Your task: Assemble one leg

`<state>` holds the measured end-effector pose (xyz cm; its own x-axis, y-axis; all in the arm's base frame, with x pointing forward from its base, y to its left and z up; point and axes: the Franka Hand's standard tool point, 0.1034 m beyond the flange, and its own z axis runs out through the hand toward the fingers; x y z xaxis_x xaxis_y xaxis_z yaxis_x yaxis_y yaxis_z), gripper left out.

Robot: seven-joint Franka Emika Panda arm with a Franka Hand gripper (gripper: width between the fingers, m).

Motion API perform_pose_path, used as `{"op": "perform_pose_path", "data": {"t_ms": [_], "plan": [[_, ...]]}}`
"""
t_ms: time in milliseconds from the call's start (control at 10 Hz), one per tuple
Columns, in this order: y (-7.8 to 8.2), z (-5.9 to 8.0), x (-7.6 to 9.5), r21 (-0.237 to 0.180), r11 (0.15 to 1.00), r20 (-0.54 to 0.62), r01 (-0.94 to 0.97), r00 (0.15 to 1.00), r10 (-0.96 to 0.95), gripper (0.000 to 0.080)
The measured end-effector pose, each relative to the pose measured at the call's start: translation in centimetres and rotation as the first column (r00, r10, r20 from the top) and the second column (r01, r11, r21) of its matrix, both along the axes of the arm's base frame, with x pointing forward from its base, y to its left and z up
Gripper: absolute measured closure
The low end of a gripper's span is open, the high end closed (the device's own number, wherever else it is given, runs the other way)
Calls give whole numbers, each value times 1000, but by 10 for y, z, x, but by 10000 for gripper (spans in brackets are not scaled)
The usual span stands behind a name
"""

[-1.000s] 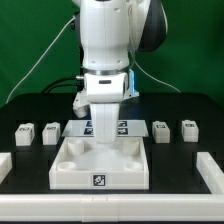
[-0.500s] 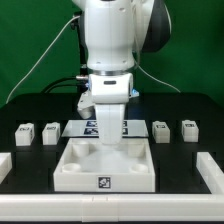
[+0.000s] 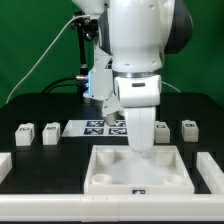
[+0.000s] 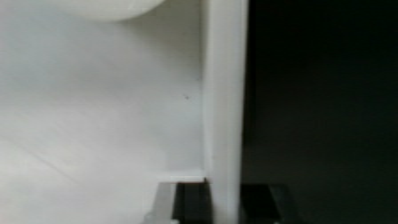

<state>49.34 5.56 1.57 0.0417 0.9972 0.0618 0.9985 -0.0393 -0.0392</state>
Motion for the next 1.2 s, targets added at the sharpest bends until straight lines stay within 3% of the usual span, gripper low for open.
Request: {"op": "perform_pose_path", "data": {"t_ms": [400, 600, 700, 800, 900, 1000, 1100, 1200], "plan": [[20, 4, 6, 14, 1000, 12, -23, 1000, 23, 738], [19, 2, 5, 15, 1000, 12, -21, 1000, 21, 738], [17, 0, 4, 15, 1000, 9, -17, 1000, 17, 664], [16, 0, 4, 14, 1000, 8, -16, 1000, 15, 664], [16, 0, 4, 14, 1000, 7, -15, 1000, 15, 473], [16, 0, 4, 14, 1000, 7, -14, 1000, 14, 339], [16, 0, 4, 14, 1000, 7, -11, 1000, 11, 339], [17, 0, 4, 14, 1000, 6, -2, 1000, 2, 193]]}}
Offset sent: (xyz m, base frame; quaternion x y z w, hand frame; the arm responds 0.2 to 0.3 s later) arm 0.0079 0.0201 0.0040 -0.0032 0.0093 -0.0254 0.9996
